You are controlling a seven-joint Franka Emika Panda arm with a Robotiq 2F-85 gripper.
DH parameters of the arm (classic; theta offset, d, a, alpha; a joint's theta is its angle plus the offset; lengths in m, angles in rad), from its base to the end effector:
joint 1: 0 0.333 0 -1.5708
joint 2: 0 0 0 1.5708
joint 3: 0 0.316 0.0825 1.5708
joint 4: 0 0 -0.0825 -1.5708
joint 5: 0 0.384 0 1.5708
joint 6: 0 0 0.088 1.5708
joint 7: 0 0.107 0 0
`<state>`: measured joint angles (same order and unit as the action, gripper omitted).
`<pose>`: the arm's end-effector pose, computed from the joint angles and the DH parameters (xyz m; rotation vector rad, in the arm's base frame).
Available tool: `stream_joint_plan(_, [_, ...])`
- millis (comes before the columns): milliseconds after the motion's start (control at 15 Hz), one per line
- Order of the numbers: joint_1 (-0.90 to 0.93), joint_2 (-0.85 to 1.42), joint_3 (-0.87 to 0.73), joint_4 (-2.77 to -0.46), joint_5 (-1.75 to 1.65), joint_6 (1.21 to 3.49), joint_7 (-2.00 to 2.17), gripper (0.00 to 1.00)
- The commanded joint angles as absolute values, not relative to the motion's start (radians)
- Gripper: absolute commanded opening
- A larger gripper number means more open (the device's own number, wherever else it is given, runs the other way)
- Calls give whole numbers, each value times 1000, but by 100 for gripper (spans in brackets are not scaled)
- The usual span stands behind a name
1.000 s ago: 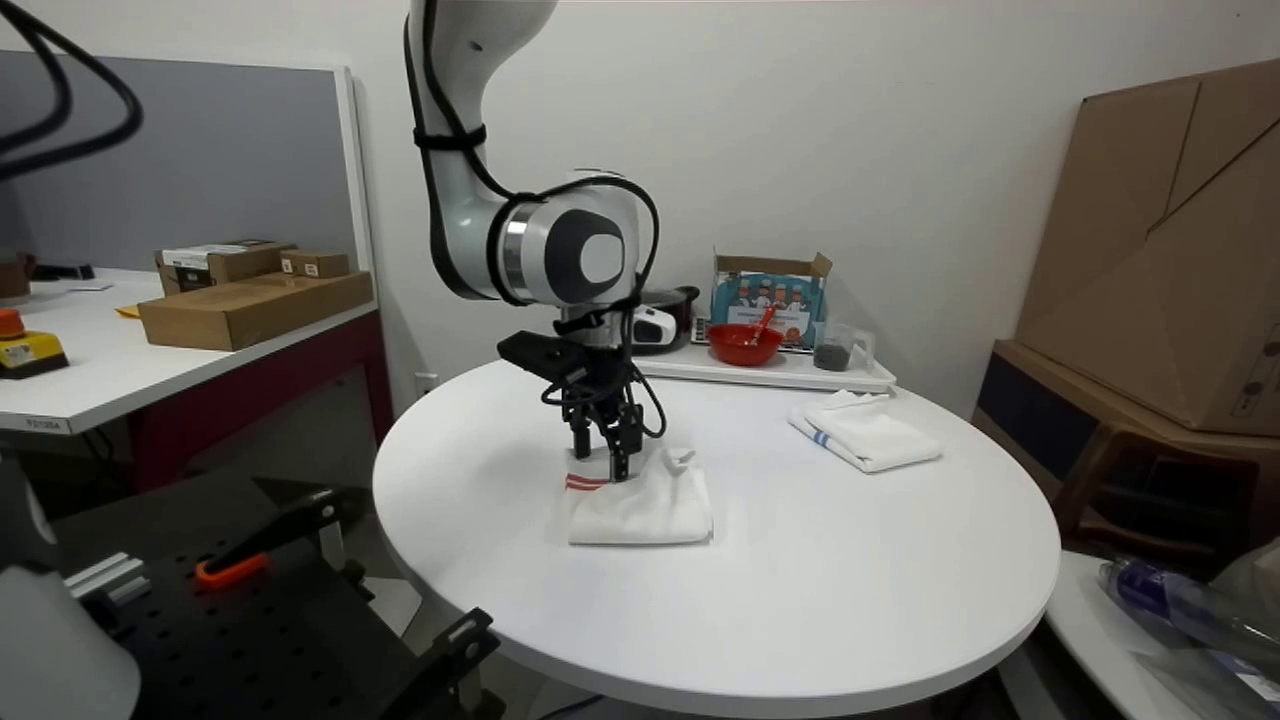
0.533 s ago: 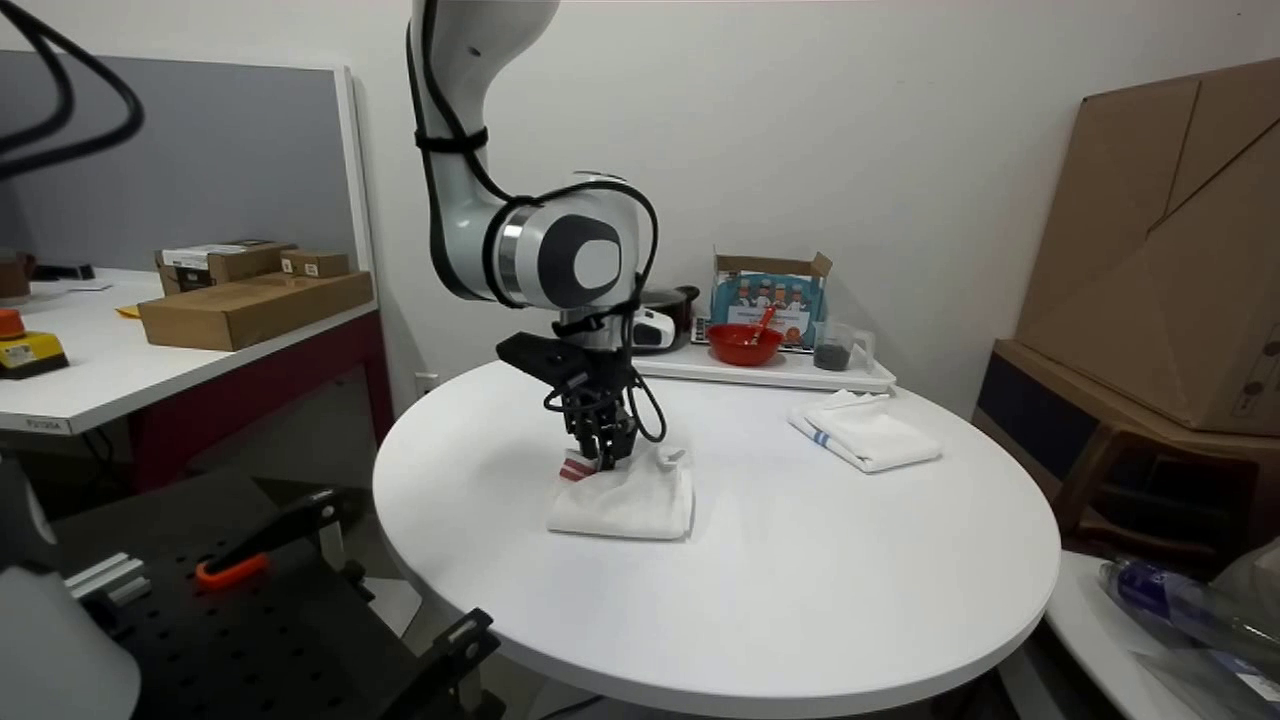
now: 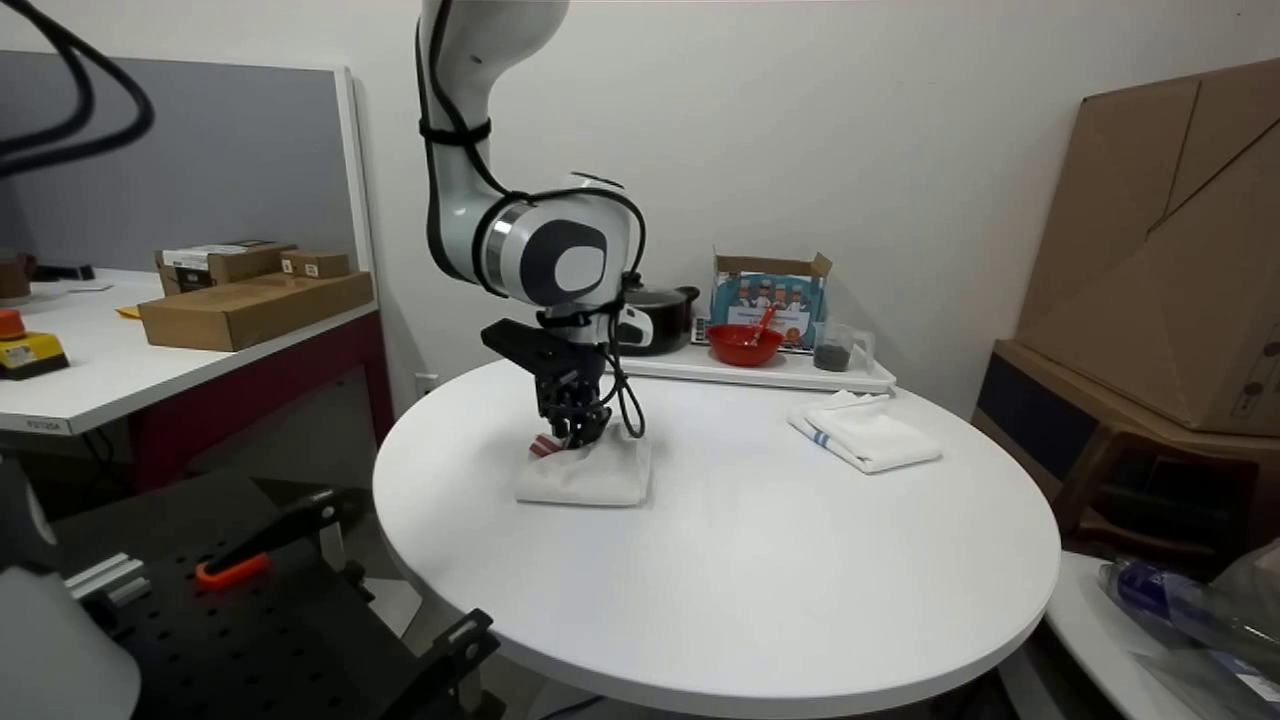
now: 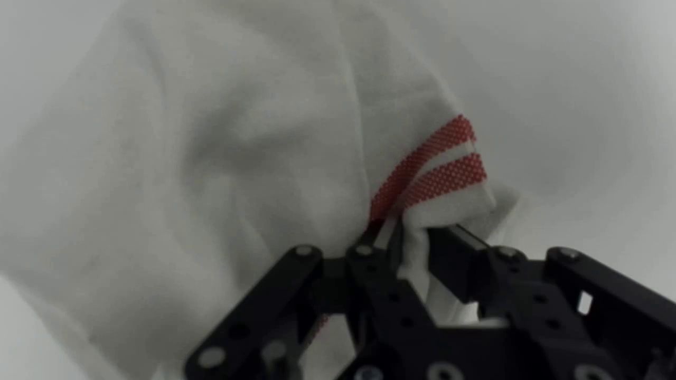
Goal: Use the towel on the center to wipe the table
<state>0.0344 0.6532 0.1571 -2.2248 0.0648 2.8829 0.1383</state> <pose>0.5173 0.1037 0.0819 -3.0289 0.0634 0.0134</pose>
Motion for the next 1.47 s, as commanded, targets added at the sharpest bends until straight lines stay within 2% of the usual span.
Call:
stream_joint_plan(0, [7, 747, 237, -2064, 97, 2782, 36, 9])
stream_joint_plan(267, [65, 849, 238, -1856, 82, 2621, 9, 8])
stream_joint_plan(733, [-8, 975, 221, -1605, 140, 2388, -94, 8])
stream_joint_plan(1067, [-96, 965, 190, -1622, 202, 2381, -138, 8])
stream_joint_plan(1400, [-158, 884, 157, -1774, 232, 2441, -148, 8])
